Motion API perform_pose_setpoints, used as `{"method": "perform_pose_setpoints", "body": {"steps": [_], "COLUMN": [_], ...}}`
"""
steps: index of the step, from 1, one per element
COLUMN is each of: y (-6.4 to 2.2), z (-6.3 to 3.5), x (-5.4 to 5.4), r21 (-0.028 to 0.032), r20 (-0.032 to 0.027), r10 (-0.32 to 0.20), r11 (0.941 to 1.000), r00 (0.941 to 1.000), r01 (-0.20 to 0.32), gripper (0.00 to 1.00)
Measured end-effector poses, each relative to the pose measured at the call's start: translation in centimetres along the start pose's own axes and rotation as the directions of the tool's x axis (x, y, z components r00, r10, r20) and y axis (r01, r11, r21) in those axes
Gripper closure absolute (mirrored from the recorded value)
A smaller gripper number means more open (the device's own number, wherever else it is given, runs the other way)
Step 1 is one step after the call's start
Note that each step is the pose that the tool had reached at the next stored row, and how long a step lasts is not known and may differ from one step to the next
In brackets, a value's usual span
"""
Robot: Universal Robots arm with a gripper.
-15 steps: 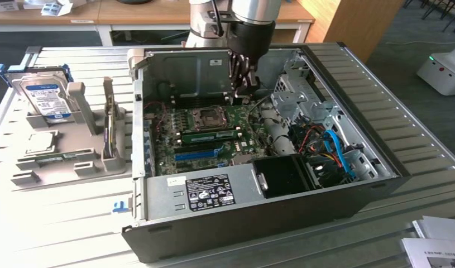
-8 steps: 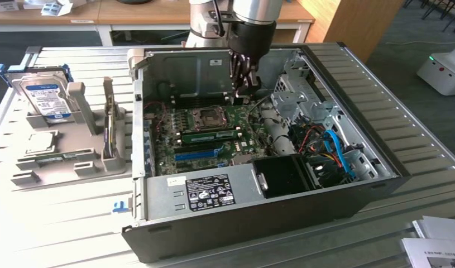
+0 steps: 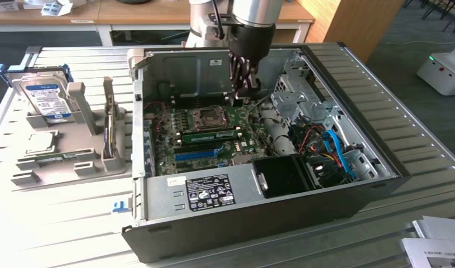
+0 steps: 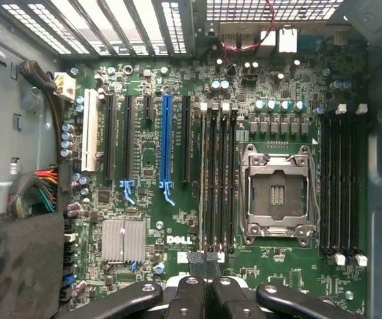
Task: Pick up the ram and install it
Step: 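Press down the ram until it locks into place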
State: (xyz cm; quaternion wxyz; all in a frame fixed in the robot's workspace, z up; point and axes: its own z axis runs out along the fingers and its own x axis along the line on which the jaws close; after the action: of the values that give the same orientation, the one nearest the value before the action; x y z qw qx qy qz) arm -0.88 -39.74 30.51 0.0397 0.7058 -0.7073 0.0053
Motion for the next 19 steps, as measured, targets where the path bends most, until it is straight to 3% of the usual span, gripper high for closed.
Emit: {"method": "perform_pose_setpoints", "body": {"steps": [19], "y": [-0.10], "z": [2.14], "x": [-0.1], "r21": [0.0021], "r20": [0.0000], "r10": [-0.001], "r11": [1.0000], "r00": [1.0000], "r01": [0.001], "gripper": [0.90]}}
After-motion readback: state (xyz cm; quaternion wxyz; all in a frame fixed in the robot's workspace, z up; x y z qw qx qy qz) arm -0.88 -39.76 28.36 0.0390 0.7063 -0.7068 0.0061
